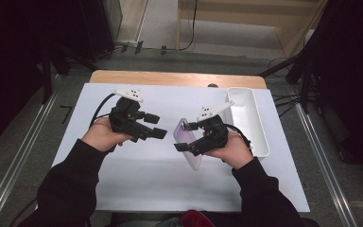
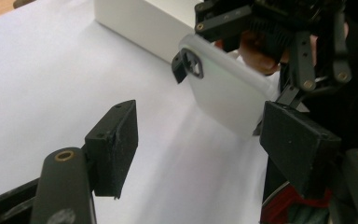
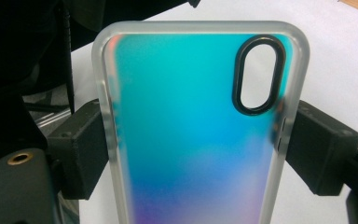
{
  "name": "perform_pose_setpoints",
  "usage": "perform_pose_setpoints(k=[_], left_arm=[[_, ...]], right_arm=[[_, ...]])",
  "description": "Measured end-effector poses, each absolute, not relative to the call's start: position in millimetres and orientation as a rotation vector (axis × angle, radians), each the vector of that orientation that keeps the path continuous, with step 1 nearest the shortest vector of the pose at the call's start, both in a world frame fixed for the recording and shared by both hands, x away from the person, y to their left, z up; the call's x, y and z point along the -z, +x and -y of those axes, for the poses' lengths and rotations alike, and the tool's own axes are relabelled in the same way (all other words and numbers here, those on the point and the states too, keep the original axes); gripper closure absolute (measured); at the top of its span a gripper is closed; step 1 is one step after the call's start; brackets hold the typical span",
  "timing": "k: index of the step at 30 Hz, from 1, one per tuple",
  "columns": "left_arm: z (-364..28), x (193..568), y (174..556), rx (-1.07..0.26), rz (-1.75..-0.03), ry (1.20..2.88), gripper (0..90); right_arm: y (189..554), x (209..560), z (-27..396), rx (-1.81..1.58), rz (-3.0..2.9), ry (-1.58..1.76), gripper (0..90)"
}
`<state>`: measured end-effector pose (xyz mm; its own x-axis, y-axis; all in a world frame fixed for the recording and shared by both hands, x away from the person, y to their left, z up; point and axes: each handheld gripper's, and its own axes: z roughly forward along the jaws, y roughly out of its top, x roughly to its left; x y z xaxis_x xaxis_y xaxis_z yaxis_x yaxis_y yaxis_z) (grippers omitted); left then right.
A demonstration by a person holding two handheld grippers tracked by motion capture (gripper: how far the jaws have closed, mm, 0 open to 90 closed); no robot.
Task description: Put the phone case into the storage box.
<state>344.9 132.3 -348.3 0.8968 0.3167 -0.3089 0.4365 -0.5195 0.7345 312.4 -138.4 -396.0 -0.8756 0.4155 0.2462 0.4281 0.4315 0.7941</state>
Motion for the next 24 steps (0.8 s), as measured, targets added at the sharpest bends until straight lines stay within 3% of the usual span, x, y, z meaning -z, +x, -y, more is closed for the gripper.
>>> perform_pose_setpoints(k=[24], left_arm=[[-137.7, 376.1, 337.3, 0.084, -0.536, 2.165, 27.6]], right_arm=[[308.3, 379.7, 153.9, 1.417, 2.654, -0.784, 14.6]])
